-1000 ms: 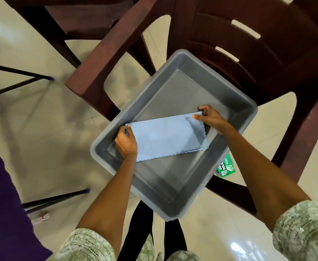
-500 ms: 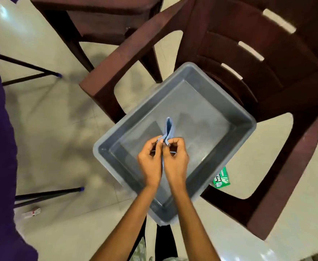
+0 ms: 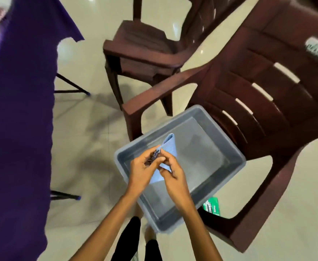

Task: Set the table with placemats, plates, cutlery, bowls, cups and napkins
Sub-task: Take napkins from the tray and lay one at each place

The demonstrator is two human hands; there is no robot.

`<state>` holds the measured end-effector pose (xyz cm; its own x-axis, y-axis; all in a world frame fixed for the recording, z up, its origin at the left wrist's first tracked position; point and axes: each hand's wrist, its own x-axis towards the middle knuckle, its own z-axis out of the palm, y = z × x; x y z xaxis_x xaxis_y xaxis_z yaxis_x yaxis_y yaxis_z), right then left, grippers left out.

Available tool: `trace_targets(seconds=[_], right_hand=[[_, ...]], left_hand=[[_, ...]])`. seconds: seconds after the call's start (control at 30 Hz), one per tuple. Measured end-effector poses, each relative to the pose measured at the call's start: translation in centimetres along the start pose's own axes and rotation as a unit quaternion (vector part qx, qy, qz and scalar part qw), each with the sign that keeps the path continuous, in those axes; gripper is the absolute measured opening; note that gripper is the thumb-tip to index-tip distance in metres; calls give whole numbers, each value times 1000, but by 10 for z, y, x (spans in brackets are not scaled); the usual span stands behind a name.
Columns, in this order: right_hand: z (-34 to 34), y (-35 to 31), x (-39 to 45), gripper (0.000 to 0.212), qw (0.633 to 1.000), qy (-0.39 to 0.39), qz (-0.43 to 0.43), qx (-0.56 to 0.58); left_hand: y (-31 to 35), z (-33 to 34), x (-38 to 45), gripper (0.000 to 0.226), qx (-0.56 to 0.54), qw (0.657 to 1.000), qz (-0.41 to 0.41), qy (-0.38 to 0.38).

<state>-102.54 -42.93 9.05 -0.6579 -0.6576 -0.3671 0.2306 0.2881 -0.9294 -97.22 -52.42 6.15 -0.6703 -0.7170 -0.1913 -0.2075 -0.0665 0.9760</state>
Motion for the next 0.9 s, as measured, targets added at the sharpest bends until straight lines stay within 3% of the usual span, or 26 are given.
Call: trace_targets(seconds=[0.07,0.2,0.3,0.37,0.47,0.57,0.63,0.77,0.9], right_hand=[[10,-23,-13,49,994,-54,-58,-72],[1,-46,-10,41,940,35,-219,-259],[11,-76,-5,54,854,-71,-308,-414],[30,-93,-2,45,812,-146,-308,-474],[56,-106,-14,43,840,-208,-244,-439],[91,-115,-33,26,898,-221,-198,-326],[132,-125,-55,31,927,-231,-185,-231],[232,-129,-108,17,955,-207,-197,-76],[343,-117,-180,12,960,-195,-201,-22]], left_hand=[[18,-26,-12,29,8,999,16,27],[44,-54,-18,11,39,998,47,-8],[84,-97,-39,12,63,992,95,-46],[106,-130,-52,10,64,990,110,-59],[130,-180,-77,8,58,990,130,-12],[142,-243,-106,10,46,984,132,111],[146,-286,-132,9,60,974,136,173],[136,-354,-195,10,124,928,133,326],[123,-406,-260,11,45,865,129,483]])
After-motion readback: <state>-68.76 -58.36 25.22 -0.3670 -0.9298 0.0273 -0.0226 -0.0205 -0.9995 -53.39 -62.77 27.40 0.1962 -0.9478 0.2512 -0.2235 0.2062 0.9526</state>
